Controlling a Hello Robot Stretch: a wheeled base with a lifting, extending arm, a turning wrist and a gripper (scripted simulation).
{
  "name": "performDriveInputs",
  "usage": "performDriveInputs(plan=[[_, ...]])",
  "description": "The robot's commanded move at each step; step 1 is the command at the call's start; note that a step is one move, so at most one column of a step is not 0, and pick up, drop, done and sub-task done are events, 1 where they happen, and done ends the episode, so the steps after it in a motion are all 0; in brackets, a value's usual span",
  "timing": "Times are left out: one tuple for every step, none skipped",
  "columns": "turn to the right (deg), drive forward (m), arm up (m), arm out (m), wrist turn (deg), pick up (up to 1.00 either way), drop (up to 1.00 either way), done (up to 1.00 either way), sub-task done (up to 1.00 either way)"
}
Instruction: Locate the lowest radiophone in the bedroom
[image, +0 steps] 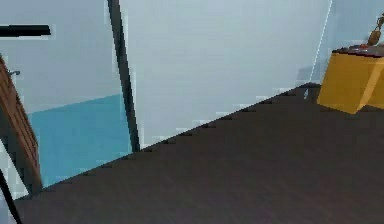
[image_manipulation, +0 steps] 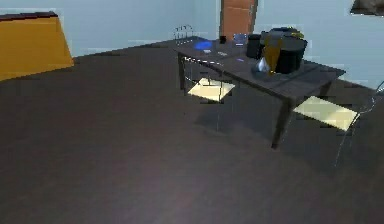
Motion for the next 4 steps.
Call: performDriveInputs(plan=[[0.0, 0.2, 0.0, 0.0, 0.0, 0.0, 0.0, 0.0, 0.0], [-27.0, 0.0, 0.0, 0.0, 0.0, 0.0, 0.0, 0.0, 0.0], [0.0, 1.0, 0.0, 0.0, 0.0, 0.0, 0.0, 0.0, 0.0], [0.0, 0.95, 0.0, 0.0, 0.0, 0.0, 0.0, 0.0, 0.0]])
